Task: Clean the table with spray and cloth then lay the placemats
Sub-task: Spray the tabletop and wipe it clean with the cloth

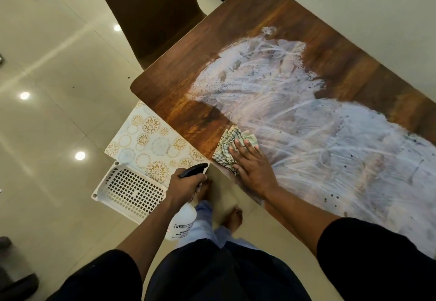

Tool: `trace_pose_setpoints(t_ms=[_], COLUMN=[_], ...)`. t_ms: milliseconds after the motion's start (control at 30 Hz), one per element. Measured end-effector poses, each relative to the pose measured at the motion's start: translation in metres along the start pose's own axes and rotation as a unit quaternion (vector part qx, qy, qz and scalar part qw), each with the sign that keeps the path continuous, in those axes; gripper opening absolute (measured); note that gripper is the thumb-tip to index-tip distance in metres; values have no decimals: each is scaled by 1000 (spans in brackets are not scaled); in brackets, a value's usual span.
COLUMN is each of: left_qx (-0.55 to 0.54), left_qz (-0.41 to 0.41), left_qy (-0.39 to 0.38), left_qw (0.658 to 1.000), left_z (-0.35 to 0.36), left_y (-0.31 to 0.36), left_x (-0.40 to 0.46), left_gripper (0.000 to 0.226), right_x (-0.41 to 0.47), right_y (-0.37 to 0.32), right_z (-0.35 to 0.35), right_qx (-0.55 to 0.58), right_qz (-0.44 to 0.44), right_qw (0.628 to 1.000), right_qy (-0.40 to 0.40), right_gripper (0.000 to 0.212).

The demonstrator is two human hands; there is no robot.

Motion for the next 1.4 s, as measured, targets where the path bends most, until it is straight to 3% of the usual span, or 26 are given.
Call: trace_pose_setpoints(t_ms=[133, 267, 433, 500, 700, 900, 1067, 1133, 1233, 1400], left_qx=[-10, -19, 10, 38, 62, 65, 87, 106, 127, 154], left_qz=[14, 32, 34, 37, 29, 36, 23, 25, 32, 54], left_qy=[22, 50, 14, 3, 17, 5, -14, -28, -58, -103], left_qw=[1000, 998, 999, 999, 998, 997, 996, 994, 990, 981], left_z=[12, 16, 33, 39, 48, 55, 49, 49, 55, 66], left_y=[2, -1, -1, -2, -8, -10, -13, -12, -4, 11], left_x=[-16, -24, -35, -39, -49, -59, -56, -53, -48, -42], left_gripper=[16, 29, 10, 18, 20, 26, 17, 18, 17, 26], right_x=[0, 12, -3, -22, -72, -78, -79, -78, -88, -140], right_y=[-23, -48, -26, -3, 62, 33, -7, -5, 14, 74], right_z=[3, 3, 5, 8, 15, 23, 38, 36, 31, 26], right_qx=[13, 6, 11, 14, 7, 54, 17, 27, 33, 52], right_qz=[40, -37, -77, -79, 18, 115, 3, -5, 26, 165], right_qw=[999, 999, 997, 997, 998, 987, 998, 998, 997, 980], right_qy=[8, -10, -8, 12, 54, 98, 65, 53, 60, 100], right_gripper=[57, 55, 55, 55, 56, 56, 55, 52, 52, 56])
Point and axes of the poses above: each hand's wrist, its own x-axis towards the middle knuckle, its own z-axis out of the palm, y = z × x, the point moved 7 cm from there along x, towards the middle knuckle, and after that the axes turned 13 degrees about z, right-handed, at the moved point
